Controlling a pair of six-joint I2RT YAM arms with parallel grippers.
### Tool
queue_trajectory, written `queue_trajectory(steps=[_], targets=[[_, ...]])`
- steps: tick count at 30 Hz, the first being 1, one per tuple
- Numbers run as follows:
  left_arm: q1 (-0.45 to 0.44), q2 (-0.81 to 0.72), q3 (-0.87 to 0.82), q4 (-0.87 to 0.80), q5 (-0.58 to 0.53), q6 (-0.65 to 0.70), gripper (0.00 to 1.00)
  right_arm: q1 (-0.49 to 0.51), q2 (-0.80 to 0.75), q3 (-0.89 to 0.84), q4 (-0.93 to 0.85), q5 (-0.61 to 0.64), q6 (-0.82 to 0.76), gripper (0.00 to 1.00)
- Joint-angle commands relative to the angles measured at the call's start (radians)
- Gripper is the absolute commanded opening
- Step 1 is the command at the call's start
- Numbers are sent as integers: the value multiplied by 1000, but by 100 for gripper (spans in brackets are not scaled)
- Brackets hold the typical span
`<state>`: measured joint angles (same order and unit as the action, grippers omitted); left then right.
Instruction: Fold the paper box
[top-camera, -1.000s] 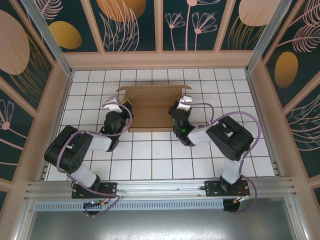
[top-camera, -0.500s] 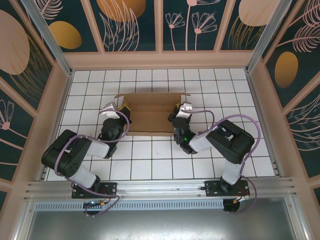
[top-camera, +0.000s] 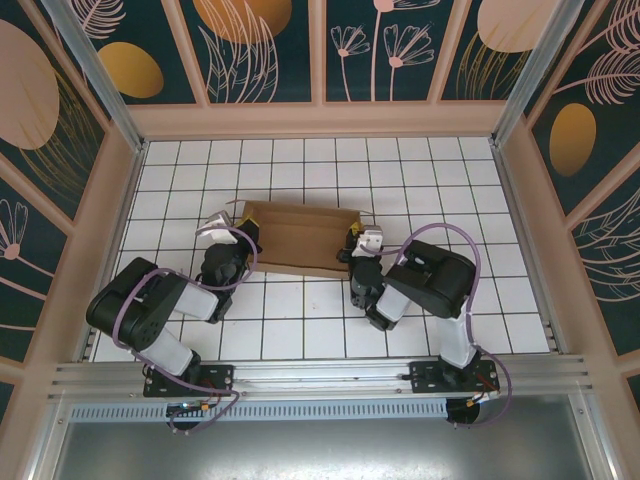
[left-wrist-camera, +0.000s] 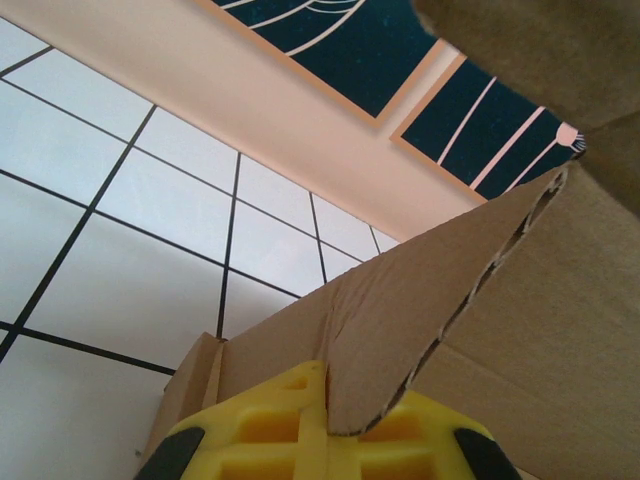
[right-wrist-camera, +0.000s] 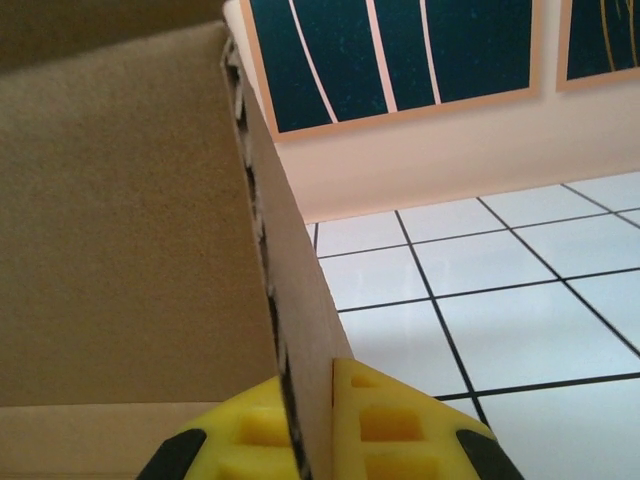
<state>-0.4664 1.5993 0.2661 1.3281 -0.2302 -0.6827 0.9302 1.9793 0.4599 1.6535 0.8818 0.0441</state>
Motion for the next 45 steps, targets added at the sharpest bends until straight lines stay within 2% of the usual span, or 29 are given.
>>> queue_trajectory(steps=[1,9,20,26,37,41,45], targets=[[-25,37,-30,-123,48,-20,3,27,74,-29,57,-29,-39,0],[-26,71,-41,-121,32,-35,1,22,89,-42,54,-47,-52,3],[-26,54,-66,-133,-19,-31,0,28,76,-83,58,-85,-82,13],[-25,91,-67,-102,-42,-44,0,41,41,-113,63,-129,-129,30],[-26,77,-44,-154,-108,-38,0,56,-93,-225,60,-211,-175,59],[-26,77,-38,-160,-117,-34,0,79,-159,-278,62,-203,-165,61],[-26,74,-25,-174,-125,-25,0,90,-212,-311,57,-141,-167,57]])
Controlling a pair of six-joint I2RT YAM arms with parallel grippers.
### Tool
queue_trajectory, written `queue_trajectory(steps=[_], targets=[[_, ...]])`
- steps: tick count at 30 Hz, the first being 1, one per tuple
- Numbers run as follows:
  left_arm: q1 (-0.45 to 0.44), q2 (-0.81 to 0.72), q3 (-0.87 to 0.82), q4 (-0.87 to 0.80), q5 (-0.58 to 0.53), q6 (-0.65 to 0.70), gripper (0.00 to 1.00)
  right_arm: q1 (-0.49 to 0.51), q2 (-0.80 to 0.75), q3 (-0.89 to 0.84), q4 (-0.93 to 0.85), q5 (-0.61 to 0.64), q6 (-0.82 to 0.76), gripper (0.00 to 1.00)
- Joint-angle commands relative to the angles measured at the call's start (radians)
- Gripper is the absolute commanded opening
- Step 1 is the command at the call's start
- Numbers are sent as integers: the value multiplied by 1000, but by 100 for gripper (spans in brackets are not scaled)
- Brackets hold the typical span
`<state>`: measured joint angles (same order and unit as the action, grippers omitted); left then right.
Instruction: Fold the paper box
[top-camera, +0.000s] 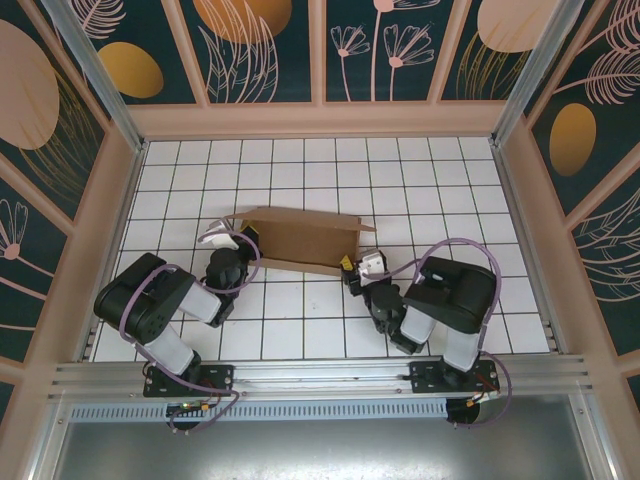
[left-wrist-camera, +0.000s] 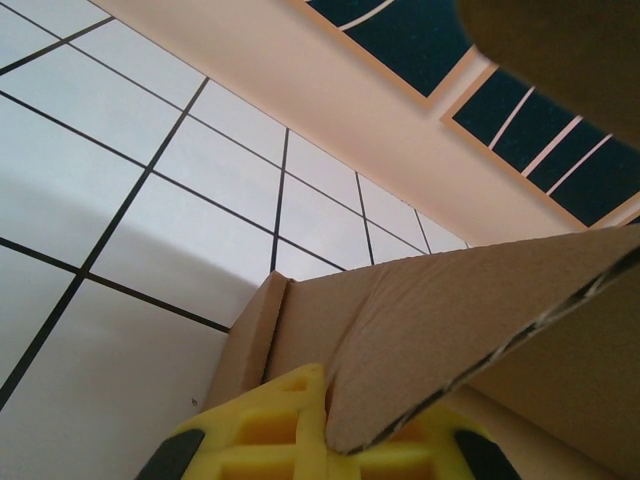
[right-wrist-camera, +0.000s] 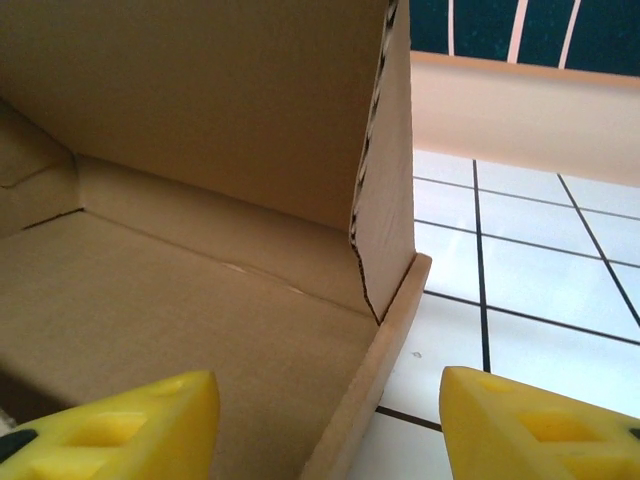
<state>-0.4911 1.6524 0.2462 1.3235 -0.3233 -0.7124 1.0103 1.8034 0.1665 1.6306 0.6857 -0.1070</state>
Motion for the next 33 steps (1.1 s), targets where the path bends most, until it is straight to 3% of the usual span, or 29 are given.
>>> queue_trajectory(steps=[1,14,17,19,21,23,25,27,33], targets=[[-1,23,-1,-170,-33,6,0,3,-43,-23,83,95,-5,57],[-1,43,15,-156,-28,19,0,-185,-218,-109,40,246,96,43],[-1,55,10,-136,-18,13,0,-233,-325,-50,-129,303,100,42],[-1,55,9,-118,-8,12,0,-253,-457,47,-438,298,155,42],[-1,91,12,-108,-4,8,0,-342,-605,260,-1053,134,415,43],[-1,108,13,-84,-3,3,0,-456,-666,366,-1298,-84,586,37],[-1,130,20,-63,1,-2,0,-583,-693,428,-1363,-389,587,18],[-2,148,32,-51,7,-5,0,-608,-667,535,-1463,-504,570,0],[-5,167,106,-92,27,31,0,-568,-476,792,-1643,-916,498,0]])
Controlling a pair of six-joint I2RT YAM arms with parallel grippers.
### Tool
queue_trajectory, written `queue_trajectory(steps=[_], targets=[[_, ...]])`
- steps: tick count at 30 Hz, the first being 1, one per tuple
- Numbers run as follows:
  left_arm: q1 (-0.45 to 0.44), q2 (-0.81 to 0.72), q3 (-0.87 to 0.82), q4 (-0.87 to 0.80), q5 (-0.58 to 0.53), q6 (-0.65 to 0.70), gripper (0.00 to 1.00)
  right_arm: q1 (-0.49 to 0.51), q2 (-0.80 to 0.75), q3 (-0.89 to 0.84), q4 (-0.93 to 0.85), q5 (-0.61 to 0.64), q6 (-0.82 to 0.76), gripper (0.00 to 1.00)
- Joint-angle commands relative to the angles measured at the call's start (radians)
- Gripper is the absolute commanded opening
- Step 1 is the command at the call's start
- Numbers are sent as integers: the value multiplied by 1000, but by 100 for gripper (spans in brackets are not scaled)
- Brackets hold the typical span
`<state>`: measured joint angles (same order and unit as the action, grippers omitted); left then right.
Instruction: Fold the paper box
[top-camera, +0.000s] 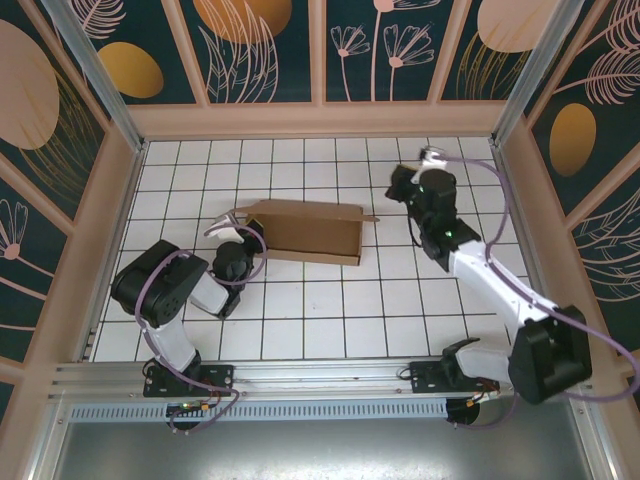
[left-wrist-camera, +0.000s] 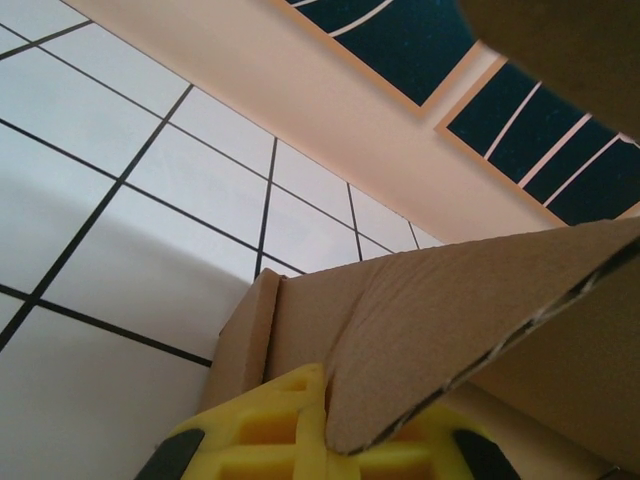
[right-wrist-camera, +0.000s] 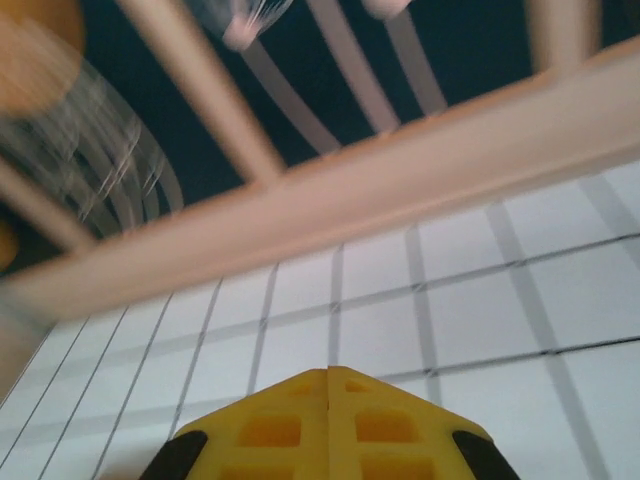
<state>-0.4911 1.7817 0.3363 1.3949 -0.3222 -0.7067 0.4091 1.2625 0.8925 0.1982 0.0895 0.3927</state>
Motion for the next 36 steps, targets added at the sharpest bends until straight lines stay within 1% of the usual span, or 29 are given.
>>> queue_trajectory(steps=[1,2,6,8,11,15,18,20,23,28,30,32,36], targets=[[-6,39,29,-176,34,26,0,58,83,88,-221,-336,-12,0],[-6,44,44,-187,47,28,0,89,102,116,-241,-334,-22,0],[-6,62,91,-217,115,28,0,200,189,221,-327,-251,-28,0],[-5,75,102,-212,157,27,0,230,240,265,-365,-206,-31,0],[-6,79,103,-218,185,9,1,259,321,330,-440,-179,-60,0],[-6,50,98,-243,190,-19,16,288,365,322,-447,-135,-67,0],[-6,23,104,-275,191,-48,27,305,373,286,-410,-117,-63,0],[-6,8,108,-291,196,-69,33,321,379,267,-391,-81,-64,0],[-6,-12,116,-325,213,-104,36,341,382,243,-362,-1,-60,0],[-6,-62,105,-415,203,-170,37,347,382,208,-326,82,-56,0],[-6,-127,92,-450,206,-182,36,346,370,197,-310,88,-61,0],[-5,-182,85,-536,186,-196,35,336,346,172,-272,68,-51,0],[-6,-310,58,-671,139,-221,31,299,339,165,-258,-22,-22,0]])
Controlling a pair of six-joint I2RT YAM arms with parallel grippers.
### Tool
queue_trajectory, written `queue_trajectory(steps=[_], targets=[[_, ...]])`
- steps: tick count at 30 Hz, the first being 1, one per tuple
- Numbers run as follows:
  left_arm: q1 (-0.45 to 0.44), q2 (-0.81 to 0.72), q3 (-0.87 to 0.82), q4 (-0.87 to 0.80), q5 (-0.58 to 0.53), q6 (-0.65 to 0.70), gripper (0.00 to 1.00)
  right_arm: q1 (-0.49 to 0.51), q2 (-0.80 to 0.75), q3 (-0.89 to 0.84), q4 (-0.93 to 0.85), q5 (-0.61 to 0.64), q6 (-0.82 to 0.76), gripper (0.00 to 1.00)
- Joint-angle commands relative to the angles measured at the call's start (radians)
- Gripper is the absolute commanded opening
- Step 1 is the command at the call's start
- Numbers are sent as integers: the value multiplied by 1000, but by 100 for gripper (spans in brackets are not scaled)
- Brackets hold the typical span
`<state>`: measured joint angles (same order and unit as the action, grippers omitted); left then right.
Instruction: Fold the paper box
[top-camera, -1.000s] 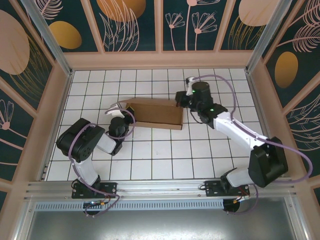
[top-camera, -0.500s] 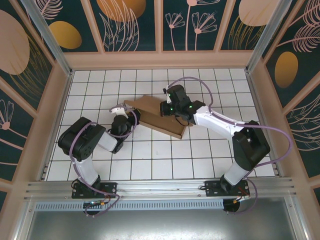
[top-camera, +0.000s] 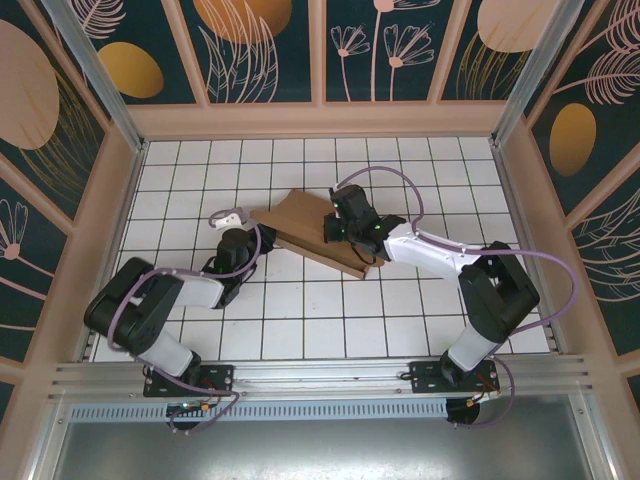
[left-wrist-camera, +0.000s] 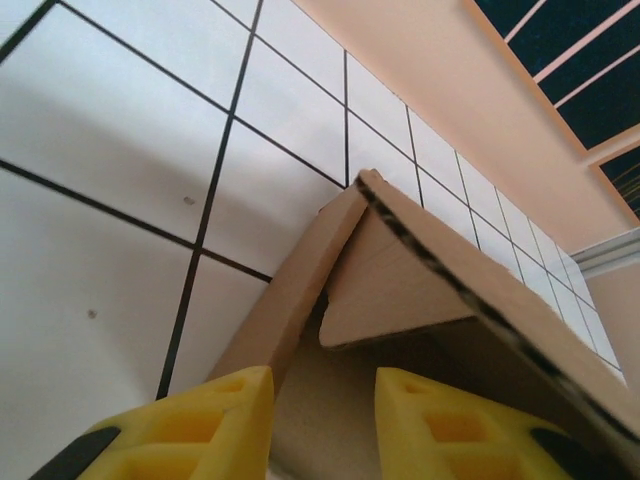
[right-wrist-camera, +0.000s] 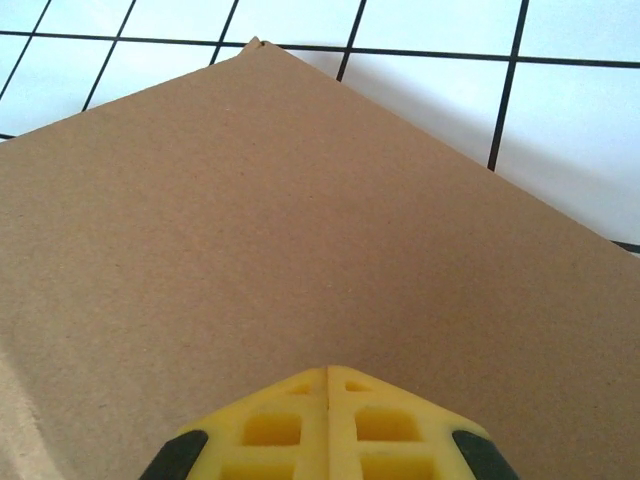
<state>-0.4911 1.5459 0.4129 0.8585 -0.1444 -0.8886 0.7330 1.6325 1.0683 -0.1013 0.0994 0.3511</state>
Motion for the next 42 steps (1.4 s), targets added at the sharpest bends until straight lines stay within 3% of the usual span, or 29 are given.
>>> queue_trajectory(steps=[1,7,12,17,22,26,31,37,39,42], targets=[[-6,-116,-18,-192,-60,-50,30,-28,-27,-7,33,-36,19,0],[-6,-367,14,-567,-230,-90,22,-31,-9,-10,4,-75,-17,0],[-5,-488,112,-671,-211,93,21,-30,-17,-104,81,-79,-22,0],[-6,-372,287,-691,-3,296,21,-30,-4,-172,150,-113,-27,0],[-6,-200,411,-658,179,327,2,-32,23,-209,189,-145,-37,0],[-6,-31,500,-644,287,313,0,-47,40,-225,195,-165,-38,0],[-6,45,554,-656,293,271,0,-66,8,-232,184,-169,-32,0],[33,-3,638,-782,115,293,0,-71,-35,-216,165,-190,-43,0],[91,6,655,-799,152,267,0,-70,-23,-206,153,-212,-48,0],[197,91,702,-825,331,224,0,-70,10,-174,106,-254,-88,0]])
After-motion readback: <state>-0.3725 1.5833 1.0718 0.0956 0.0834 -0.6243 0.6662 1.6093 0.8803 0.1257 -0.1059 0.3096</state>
